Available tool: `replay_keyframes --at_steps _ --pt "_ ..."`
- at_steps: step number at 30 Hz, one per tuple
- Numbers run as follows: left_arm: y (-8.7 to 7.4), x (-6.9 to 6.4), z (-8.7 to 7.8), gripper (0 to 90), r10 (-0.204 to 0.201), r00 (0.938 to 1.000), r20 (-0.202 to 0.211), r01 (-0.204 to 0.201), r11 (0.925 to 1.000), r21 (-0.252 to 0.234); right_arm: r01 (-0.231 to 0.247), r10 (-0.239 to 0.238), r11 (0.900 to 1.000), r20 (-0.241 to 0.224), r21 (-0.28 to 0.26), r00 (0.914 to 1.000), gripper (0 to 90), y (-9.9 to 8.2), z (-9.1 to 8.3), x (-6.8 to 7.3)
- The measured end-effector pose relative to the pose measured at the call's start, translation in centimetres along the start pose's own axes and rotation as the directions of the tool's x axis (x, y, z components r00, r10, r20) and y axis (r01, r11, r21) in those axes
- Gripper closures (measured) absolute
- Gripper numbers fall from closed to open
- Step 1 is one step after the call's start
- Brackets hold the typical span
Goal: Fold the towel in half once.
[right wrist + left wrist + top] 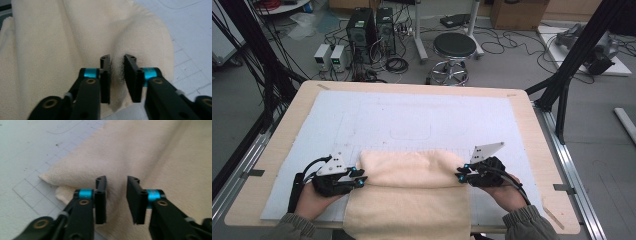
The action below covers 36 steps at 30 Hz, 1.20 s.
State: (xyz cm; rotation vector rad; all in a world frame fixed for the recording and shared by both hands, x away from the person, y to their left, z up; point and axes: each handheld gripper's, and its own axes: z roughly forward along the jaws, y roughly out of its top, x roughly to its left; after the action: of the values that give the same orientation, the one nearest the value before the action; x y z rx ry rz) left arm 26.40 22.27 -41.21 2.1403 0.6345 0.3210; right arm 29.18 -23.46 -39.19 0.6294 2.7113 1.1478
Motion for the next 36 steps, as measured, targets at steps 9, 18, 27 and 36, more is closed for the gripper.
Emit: replay_keyframes --at_steps 9,18,27,36 --pt "1.7 3.3 1.2 51.9 -0.077 0.993 -0.089 0.074 0.9965 -0.037 -0.056 0.059 0.9973 0.065 -0.048 0.9962 50.4 0.5 0.6 -2.5" --pt "1.2 5.3 5.2 55.2 -0.153 0.9869 -0.049 0.158 0.9825 0.099 -0.164 0.164 0.9851 0.004 0.053 0.9865 50.2 -0.4 5.2 -5.3" --pt "1.8 4.6 4.5 80.3 -0.111 0.9914 -0.069 0.116 0.9908 0.069 -0.134 0.135 0.9906 -0.042 0.029 0.99 77.8 0.0 4.7 -4.9" --pt "3.0 4.6 2.6 82.2 -0.106 0.9889 -0.104 0.105 0.9943 -0.017 -0.082 0.082 0.996 -0.004 -0.035 0.9966 78.0 1.7 2.7 -4.2"
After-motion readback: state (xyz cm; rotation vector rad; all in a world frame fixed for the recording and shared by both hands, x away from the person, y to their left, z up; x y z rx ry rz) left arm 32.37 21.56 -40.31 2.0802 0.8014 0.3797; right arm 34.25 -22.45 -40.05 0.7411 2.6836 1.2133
